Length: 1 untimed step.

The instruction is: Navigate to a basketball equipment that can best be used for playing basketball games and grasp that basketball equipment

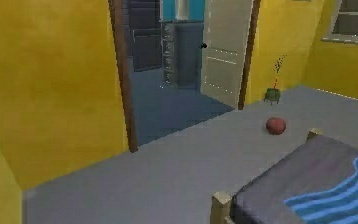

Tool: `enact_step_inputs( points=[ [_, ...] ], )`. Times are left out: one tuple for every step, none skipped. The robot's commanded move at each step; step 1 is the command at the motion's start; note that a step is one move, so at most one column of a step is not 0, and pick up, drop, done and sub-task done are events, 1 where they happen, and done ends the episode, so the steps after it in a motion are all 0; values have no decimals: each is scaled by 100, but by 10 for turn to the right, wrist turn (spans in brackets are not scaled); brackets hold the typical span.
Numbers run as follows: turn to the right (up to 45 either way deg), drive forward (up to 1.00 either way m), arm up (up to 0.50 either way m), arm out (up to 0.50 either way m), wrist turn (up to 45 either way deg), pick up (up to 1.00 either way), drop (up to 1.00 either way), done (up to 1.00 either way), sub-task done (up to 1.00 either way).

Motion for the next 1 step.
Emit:
enact_step_inputs(
  points=[
    [0, 80, 0, 0, 0, 0, 0, 0, 0]
  ],
)
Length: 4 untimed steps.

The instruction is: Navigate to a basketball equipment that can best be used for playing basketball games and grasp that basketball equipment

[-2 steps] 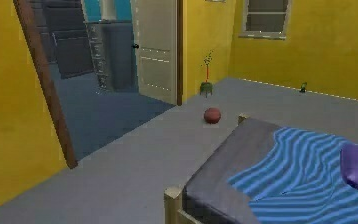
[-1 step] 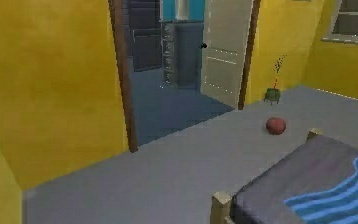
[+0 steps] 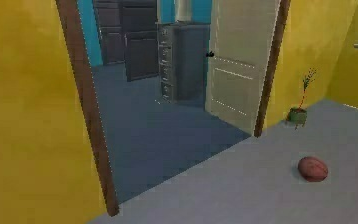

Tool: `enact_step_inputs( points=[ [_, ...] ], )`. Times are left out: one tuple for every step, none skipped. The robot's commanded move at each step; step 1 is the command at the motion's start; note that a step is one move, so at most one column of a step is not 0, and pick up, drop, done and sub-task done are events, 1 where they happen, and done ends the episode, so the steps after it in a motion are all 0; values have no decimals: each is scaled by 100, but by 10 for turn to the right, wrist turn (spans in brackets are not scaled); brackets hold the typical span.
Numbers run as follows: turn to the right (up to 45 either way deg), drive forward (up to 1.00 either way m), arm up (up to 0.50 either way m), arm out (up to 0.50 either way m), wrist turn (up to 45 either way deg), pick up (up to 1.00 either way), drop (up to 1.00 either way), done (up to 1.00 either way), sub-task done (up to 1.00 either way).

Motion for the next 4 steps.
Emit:
enact_step_inputs(
  points=[
    [-390, 0, 0, 0, 0, 0, 0, 0, 0],
    [0, 45, 0, 0, 0, 0, 0, 0, 0],
    [450, 0, 0, 0, 0, 0, 0, 0, 0],
    [450, 0, 0, 0, 0, 0, 0, 0, 0]
  ],
)
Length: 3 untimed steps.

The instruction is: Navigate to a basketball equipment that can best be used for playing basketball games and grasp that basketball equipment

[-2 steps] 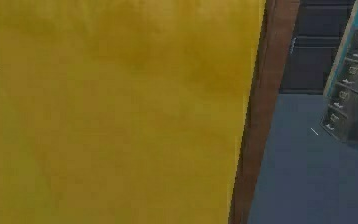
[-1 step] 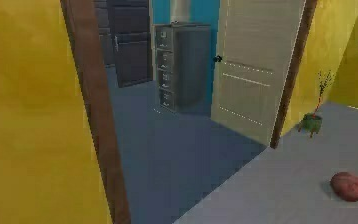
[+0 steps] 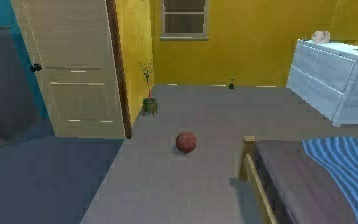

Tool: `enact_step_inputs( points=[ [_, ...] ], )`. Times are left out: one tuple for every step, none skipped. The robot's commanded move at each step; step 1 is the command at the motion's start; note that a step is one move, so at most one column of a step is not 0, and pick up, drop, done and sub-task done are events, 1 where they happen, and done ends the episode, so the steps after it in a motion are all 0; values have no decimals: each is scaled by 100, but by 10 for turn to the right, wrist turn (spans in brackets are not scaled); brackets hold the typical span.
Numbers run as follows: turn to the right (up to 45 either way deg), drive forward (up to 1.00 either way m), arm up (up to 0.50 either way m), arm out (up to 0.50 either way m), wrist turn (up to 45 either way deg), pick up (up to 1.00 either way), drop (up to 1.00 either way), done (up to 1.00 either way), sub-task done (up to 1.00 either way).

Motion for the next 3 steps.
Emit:
enact_step_inputs(
  points=[
    [30, 0, 0, 0, 0, 0, 0, 0, 0],
    [0, 100, 0, 0, 0, 0, 0, 0, 0],
    [120, 0, 0, 0, 0, 0, 0, 0, 0]
  ],
)
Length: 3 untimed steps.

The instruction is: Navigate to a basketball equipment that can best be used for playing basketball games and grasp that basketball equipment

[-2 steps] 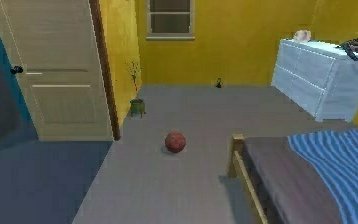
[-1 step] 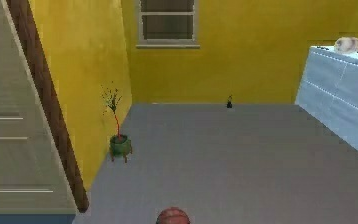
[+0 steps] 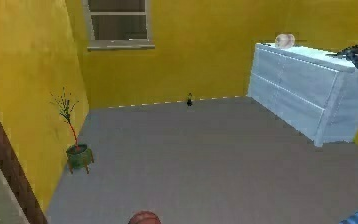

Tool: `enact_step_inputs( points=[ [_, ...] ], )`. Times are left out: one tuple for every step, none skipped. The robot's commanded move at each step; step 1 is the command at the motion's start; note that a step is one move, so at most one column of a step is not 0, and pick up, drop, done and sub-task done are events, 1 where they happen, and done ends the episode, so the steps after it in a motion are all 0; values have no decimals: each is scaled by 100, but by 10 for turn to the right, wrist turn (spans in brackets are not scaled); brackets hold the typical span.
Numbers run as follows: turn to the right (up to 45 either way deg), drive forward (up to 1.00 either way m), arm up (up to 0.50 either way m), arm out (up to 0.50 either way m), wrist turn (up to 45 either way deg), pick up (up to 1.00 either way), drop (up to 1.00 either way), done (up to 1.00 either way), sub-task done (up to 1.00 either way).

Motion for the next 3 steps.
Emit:
enact_step_inputs(
  points=[
    [0, 15, 0, 0, 0, 0, 0, 0, 0],
    [-450, 0, 0, 0, 0, 0, 0, 0, 0],
    [-450, 0, 0, 0, 0, 0, 0, 0, 0]
  ],
)
